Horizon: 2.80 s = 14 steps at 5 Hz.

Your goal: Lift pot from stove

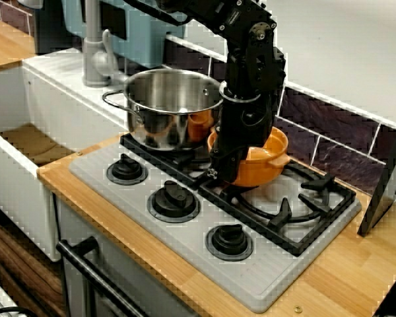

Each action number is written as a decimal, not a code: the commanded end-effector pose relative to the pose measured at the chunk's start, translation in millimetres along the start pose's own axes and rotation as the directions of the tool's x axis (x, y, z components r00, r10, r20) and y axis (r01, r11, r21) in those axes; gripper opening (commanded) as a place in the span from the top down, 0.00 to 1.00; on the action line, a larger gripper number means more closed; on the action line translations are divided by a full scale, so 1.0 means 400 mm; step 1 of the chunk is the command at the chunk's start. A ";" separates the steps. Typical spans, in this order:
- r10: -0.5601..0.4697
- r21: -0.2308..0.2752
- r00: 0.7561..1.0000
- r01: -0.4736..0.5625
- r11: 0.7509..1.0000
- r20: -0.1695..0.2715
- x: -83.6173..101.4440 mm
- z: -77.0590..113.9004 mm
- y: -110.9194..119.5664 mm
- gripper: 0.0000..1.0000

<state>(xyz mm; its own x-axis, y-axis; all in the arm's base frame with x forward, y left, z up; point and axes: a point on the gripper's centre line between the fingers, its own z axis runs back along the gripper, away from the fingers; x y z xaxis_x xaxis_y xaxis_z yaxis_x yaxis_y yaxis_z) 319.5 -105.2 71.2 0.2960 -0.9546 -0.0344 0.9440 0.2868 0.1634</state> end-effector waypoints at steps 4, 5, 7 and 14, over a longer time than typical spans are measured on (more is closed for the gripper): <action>0.002 -0.039 0.991 0.003 0.999 0.136 -0.047 0.152 0.043 1.00; -0.068 -0.052 0.986 0.077 0.996 0.154 -0.038 0.168 0.041 1.00; -0.130 -0.135 0.968 0.162 0.978 0.216 -0.030 0.196 0.026 1.00; -0.131 0.085 0.981 0.120 0.989 0.144 -0.108 0.359 0.043 1.00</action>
<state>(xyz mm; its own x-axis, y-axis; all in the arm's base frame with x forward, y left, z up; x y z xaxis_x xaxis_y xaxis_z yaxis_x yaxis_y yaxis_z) 305.3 -76.8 188.3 0.1514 -0.9870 0.0546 0.9755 0.1581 0.1528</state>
